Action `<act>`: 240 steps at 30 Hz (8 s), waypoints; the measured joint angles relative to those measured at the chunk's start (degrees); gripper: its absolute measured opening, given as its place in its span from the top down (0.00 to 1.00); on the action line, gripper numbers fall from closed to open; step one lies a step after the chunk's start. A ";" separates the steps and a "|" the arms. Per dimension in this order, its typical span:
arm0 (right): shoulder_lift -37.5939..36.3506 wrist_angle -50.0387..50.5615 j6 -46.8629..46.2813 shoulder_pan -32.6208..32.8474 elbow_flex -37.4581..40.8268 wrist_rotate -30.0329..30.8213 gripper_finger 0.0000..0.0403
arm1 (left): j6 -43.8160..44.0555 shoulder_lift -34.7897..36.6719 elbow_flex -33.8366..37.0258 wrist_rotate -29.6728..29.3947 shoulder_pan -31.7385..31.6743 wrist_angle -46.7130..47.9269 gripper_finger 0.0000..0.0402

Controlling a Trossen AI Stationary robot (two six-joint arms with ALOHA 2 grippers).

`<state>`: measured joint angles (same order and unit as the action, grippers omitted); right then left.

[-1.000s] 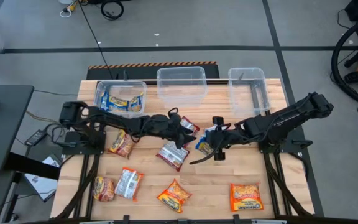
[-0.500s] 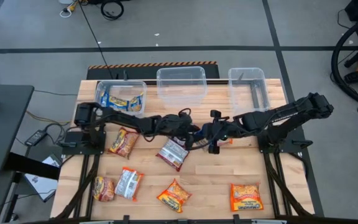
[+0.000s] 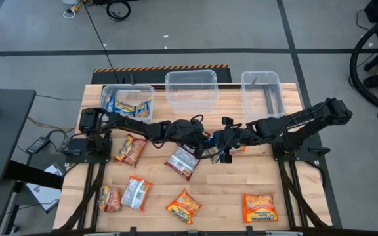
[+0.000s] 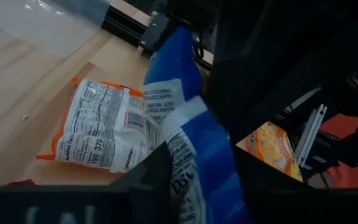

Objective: Sort Maruchan noodles
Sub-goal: Put the blue noodle pack into the left transparent bin, then put the bottom right red noodle pack into the center transparent bin

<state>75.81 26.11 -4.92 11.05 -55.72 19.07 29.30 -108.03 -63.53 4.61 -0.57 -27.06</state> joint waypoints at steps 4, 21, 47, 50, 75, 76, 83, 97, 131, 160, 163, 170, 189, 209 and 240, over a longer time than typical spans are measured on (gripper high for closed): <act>0.00 1.21 0.00 0.15 -2.30 -0.62 0.77 | -0.06 0.69 0.00 2.47 -1.10 2.28 0.82; -1.92 21.56 -1.22 1.22 -28.52 16.07 0.38 | -9.44 34.21 -0.04 -3.07 -13.32 46.07 0.87; -0.55 21.64 -14.03 3.51 -23.46 13.10 0.39 | 3.54 47.09 15.52 -28.11 -36.32 74.50 0.86; -0.55 21.57 -15.68 3.58 -22.83 12.67 0.39 | 3.57 45.67 17.16 -23.73 -37.76 74.43 0.84; -0.61 21.56 -24.80 2.62 -22.01 -0.51 0.39 | 0.69 36.34 14.86 -16.37 -46.02 73.91 0.56; -0.74 21.63 -23.78 2.44 -22.01 -0.86 0.39 | -0.20 36.44 13.38 -16.32 -46.42 75.64 0.53; -0.84 21.24 -6.44 2.38 -21.58 -0.78 0.39 | -5.55 38.45 -2.06 -9.71 -45.25 86.39 0.41; -0.48 1.23 -1.35 5.19 -5.71 -0.99 0.39 | -9.68 41.69 0.38 -7.91 1.61 58.71 0.48; -0.33 30.18 -34.45 29.79 -12.61 7.38 0.39 | -39.50 -0.63 2.21 -0.74 9.96 30.52 0.49; -4.15 21.78 3.55 17.79 -12.63 21.66 0.39 | -39.22 21.24 -5.88 -2.25 -4.42 33.06 0.99; -4.13 14.55 13.50 12.23 -12.63 20.99 0.40 | -40.98 24.39 -5.88 0.34 -9.19 32.11 0.99; -4.13 -7.40 39.11 -1.72 -12.63 18.21 0.41 | -41.36 26.30 -5.86 18.35 -19.59 30.83 0.99; 4.46 -15.85 59.29 -16.04 -12.61 -6.81 0.41 | -42.04 25.86 -5.86 30.35 -24.82 34.10 0.99; 10.80 -19.23 47.30 -16.64 -12.63 -8.39 0.69 | -46.65 23.28 -5.92 26.49 -22.98 31.03 0.96; 28.55 22.84 -31.01 -34.38 -47.45 -9.66 0.67 | -37.35 41.95 -10.71 0.49 -35.60 47.02 0.50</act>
<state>104.36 48.94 -35.94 -23.34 -103.17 9.40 -8.05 -66.08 -74.24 5.10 -36.18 19.96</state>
